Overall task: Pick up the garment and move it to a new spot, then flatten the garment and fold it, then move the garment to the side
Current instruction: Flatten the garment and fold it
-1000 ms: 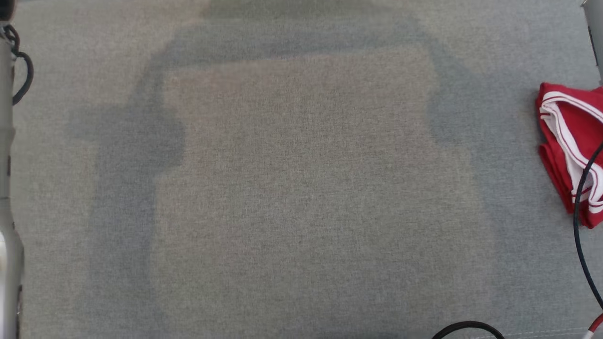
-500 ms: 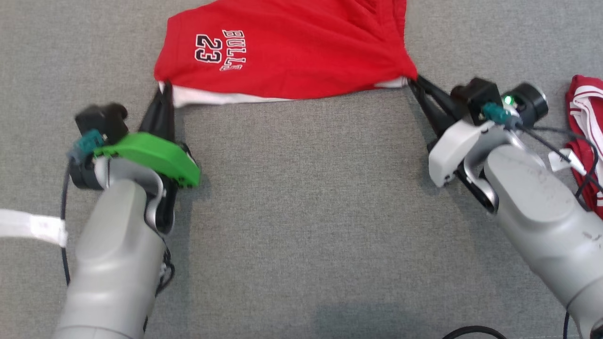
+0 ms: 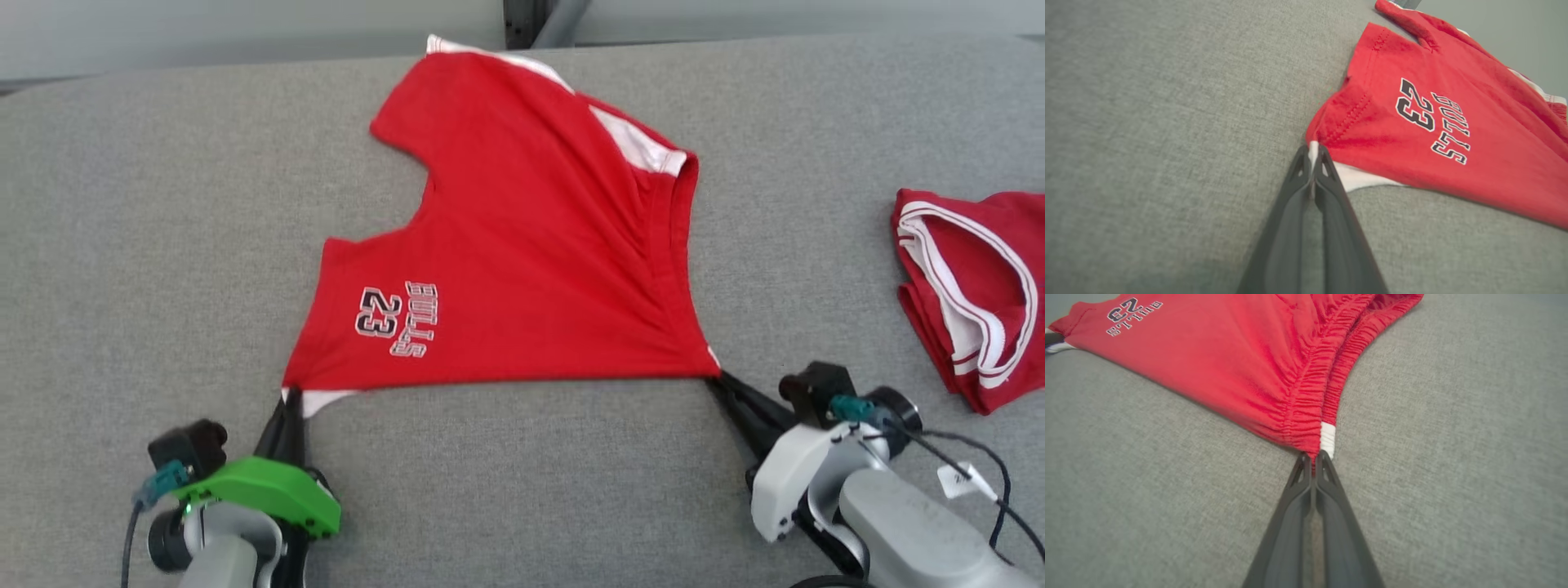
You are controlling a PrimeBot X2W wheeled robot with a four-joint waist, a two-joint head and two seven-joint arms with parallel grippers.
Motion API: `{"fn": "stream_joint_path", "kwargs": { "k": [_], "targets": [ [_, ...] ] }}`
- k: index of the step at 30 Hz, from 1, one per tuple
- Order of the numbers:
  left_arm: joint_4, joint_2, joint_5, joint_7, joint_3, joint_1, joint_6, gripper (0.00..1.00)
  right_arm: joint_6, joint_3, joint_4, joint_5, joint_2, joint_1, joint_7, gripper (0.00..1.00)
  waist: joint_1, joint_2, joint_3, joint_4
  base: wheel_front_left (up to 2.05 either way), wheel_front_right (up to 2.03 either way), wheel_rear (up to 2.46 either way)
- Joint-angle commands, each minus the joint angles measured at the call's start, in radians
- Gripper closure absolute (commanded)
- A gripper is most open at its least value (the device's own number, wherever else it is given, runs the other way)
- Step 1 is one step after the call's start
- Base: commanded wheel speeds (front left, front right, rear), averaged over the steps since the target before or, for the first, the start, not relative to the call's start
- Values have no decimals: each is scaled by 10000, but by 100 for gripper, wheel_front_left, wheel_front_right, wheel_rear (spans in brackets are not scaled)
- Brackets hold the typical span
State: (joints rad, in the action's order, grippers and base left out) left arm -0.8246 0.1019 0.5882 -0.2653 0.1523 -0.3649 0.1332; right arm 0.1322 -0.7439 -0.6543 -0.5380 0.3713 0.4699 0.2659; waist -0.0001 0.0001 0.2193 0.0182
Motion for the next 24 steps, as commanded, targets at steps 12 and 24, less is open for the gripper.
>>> {"fn": "stream_joint_path", "kwargs": {
  "k": [12, 24],
  "targets": [
    [12, -129, -77, 33, -597, 3106, -58, 100, -27, -994, -379, 1, -149, -2811, -74, 100, 1, -1, -2532, -173, 0, 0, 0],
    [465, -288, -249, 42, -508, 4366, -54, 100, -30, -1152, -195, -341, 48, -3692, -72, 100, 1, -1, -2754, -269, 0, 0, 0]
  ]
}}
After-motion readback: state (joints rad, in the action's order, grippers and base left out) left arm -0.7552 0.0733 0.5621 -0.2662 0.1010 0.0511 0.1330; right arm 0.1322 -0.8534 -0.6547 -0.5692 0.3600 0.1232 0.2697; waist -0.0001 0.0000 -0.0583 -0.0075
